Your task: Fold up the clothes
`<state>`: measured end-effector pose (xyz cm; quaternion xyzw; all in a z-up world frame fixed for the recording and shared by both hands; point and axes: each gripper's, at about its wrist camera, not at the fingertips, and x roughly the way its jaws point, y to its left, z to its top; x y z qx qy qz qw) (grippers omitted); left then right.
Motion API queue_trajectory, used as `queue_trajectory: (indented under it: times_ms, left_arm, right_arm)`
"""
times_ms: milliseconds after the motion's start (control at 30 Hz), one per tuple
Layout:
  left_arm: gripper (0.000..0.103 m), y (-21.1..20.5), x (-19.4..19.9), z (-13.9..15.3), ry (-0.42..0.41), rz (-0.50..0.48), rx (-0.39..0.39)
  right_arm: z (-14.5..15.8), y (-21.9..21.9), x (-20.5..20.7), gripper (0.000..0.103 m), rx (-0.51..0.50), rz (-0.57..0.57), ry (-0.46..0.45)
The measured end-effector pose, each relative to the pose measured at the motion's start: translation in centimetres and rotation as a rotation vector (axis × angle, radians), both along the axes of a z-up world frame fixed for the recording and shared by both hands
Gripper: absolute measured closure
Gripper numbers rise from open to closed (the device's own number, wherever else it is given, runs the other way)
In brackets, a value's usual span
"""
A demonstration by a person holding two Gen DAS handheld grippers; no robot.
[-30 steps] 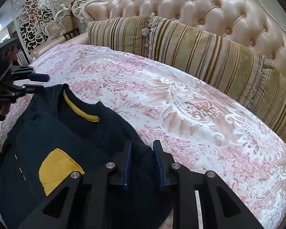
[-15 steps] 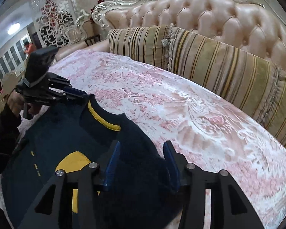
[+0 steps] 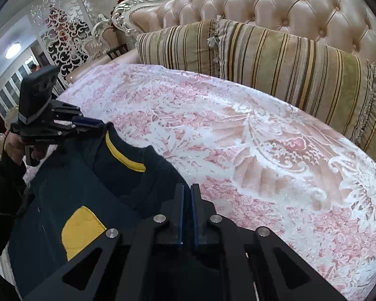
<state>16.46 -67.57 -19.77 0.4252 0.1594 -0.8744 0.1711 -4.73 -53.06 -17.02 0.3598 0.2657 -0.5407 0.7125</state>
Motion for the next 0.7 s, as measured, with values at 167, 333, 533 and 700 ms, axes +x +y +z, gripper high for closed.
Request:
queue_trajectory:
  times_ms: [167, 333, 533, 700]
  left_arm:
    - [0.065, 0.9, 0.2, 2.1, 0.024, 0.011, -0.059]
    - [0.065, 2.6, -1.9, 4.3, 0.059, -0.014, -0.062]
    - [0.069, 5.5, -9.5, 3.4, 0.019, -0.121, -0.046]
    - [0.09, 7.8, -14.2, 2.0, -0.066, -0.203, -0.059]
  right_arm:
    - [0.5, 0.0, 0.0, 0.1, -0.007, -0.056, 0.036]
    - [0.6, -0.2, 1.2, 0.1, -0.007, -0.062, 0.114]
    - [0.4, -0.3, 0.6, 0.1, 0.007, -0.084, 0.083]
    - [0.3, -0.3, 0.4, 0.1, 0.009, -0.086, 0.064]
